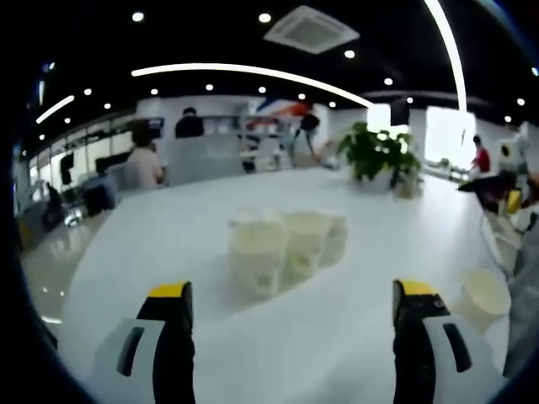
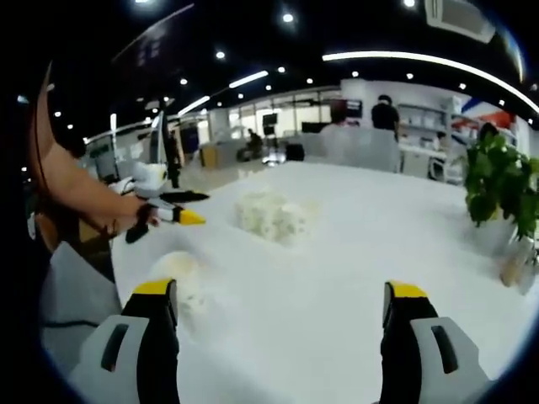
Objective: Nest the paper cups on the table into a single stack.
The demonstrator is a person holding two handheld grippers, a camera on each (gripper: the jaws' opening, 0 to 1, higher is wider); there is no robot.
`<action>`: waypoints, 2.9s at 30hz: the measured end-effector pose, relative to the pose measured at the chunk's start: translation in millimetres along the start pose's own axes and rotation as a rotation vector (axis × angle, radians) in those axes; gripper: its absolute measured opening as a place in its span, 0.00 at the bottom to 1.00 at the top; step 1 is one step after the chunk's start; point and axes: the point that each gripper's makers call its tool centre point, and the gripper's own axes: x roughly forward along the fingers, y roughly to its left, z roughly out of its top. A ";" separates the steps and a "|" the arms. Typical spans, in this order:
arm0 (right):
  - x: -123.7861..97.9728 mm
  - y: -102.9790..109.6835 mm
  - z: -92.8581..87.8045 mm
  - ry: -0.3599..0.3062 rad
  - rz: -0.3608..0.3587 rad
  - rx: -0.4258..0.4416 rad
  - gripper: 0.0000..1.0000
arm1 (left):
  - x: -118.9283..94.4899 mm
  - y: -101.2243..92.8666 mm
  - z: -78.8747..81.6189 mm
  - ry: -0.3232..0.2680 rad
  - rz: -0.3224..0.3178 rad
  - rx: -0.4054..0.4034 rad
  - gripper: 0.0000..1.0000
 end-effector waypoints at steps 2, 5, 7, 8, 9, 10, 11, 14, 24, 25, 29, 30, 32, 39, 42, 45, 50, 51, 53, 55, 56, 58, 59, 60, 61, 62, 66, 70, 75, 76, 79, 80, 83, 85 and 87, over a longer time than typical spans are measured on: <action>-0.4 -0.8 -1.1 0.003 -0.003 0.000 1.00 | 5.6 1.6 1.1 -0.002 0.001 -0.009 0.96; -0.4 -1.3 -2.8 0.008 -0.006 0.003 1.00 | 13.6 3.1 0.5 -0.001 0.001 -0.011 0.94; 0.0 -1.4 -4.4 0.012 -0.004 0.004 1.00 | 19.1 5.6 1.3 -0.002 0.002 -0.012 0.93; 0.4 -0.1 -4.9 0.017 -0.001 0.001 1.00 | 21.0 6.7 2.0 -0.004 0.002 -0.013 0.92; 0.6 0.3 -4.9 0.018 0.000 -0.001 1.00 | 24.9 9.1 2.6 -0.006 0.003 -0.012 0.92; 1.3 2.0 -4.5 0.018 0.003 -0.003 1.00 | 28.7 11.9 3.4 -0.008 0.006 -0.013 0.91; 1.4 2.3 -4.3 0.018 0.004 -0.003 1.00 | 31.2 13.6 3.9 -0.009 0.008 -0.016 0.91; 2.4 4.2 -4.8 0.022 0.008 -0.004 1.00 | 38.6 17.7 5.2 -0.010 0.014 -0.017 0.89; 2.8 9.1 -11.0 0.044 0.016 0.005 1.00 | 69.6 29.9 8.3 -0.002 0.006 0.014 0.79; 2.3 9.2 -10.8 0.044 0.016 0.005 1.00 | 72.0 29.6 8.1 0.002 0.002 0.021 0.77; 0.7 8.6 -12.0 0.046 0.013 0.010 1.00 | 81.4 31.3 5.8 0.027 0.001 0.051 0.69; 0.6 8.7 -13.0 0.050 0.013 0.010 1.00 | 83.3 32.1 6.9 0.025 0.000 0.053 0.68; 0.2 8.4 -15.7 0.055 0.010 0.012 1.00 | 85.1 33.0 8.0 0.025 0.001 0.057 0.66; -0.7 11.6 -21.3 0.066 0.010 0.017 1.00 | 90.3 36.5 7.3 0.034 -0.008 0.046 0.60; -0.7 12.9 -21.4 0.068 0.012 0.015 1.00 | 90.5 35.4 6.3 0.039 -0.019 0.051 0.55; -0.5 12.1 -18.6 0.060 0.008 0.014 1.00 | 89.5 36.4 3.8 0.050 -0.017 0.057 0.48; 0.8 11.2 -18.6 0.059 0.006 0.011 1.00 | 88.0 36.2 2.5 0.049 -0.032 0.057 0.45; 1.0 11.3 -18.1 0.058 0.006 0.010 1.00 | 87.8 35.8 2.1 0.050 -0.033 0.055 0.44; 1.2 11.6 -17.6 0.056 0.006 0.010 1.00 | 87.3 36.6 1.6 0.051 -0.034 0.053 0.44; 1.5 11.7 -17.9 0.057 0.007 0.008 1.00 | 87.0 37.5 1.5 0.051 -0.032 0.051 0.44; 1.4 12.0 -17.1 0.056 0.007 0.007 1.00 | 86.8 38.1 1.9 0.050 -0.029 0.048 0.43; 1.4 11.2 -17.2 0.057 0.004 0.006 1.00 | 86.3 39.1 2.8 0.048 -0.023 0.048 0.43; 1.3 10.0 -17.0 0.054 -0.001 0.004 1.00 | 86.2 38.8 3.7 0.045 -0.024 0.043 0.43; 1.2 9.1 -17.1 0.053 -0.004 0.003 1.00 | 86.1 38.8 4.0 0.043 -0.024 0.040 0.43; 1.2 8.6 -16.9 0.051 -0.005 0.005 1.00 | 85.7 38.7 3.8 0.043 -0.025 0.040 0.43; 1.2 8.4 -16.7 0.050 -0.006 0.005 1.00 | 85.4 38.7 3.7 0.043 -0.026 0.039 0.43; 1.3 6.2 -15.3 0.042 -0.013 -0.003 1.00 | 83.2 37.8 3.2 0.046 -0.024 0.042 0.42; 2.6 3.7 -14.5 0.037 -0.010 -0.024 1.00 | 80.0 37.2 6.2 0.042 -0.025 0.041 0.42; 4.5 2.3 -16.9 0.043 0.000 -0.049 1.00 | 73.6 39.8 11.6 0.035 -0.022 0.041 0.42; 4.7 2.1 -17.0 0.042 0.001 -0.049 1.00 | 72.9 40.4 12.2 0.035 -0.021 0.041 0.42; 4.8 1.5 -16.7 0.039 0.003 -0.050 1.00 | 69.4 41.7 15.6 0.032 -0.019 0.041 0.42; 4.8 1.7 -16.6 0.039 0.004 -0.049 1.00 | 68.1 42.4 16.8 0.032 -0.018 0.028 0.42; 5.4 1.2 -17.2 0.043 0.006 -0.052 1.00 | 66.0 43.7 17.6 0.034 -0.015 0.023 0.41; 5.9 1.9 -17.2 0.044 0.009 -0.055 1.00 | 64.0 43.9 18.2 0.033 -0.016 0.019 0.42; 6.5 2.2 -16.9 0.043 0.010 -0.056 1.00 | 62.3 44.1 18.8 0.034 -0.016 0.021 0.41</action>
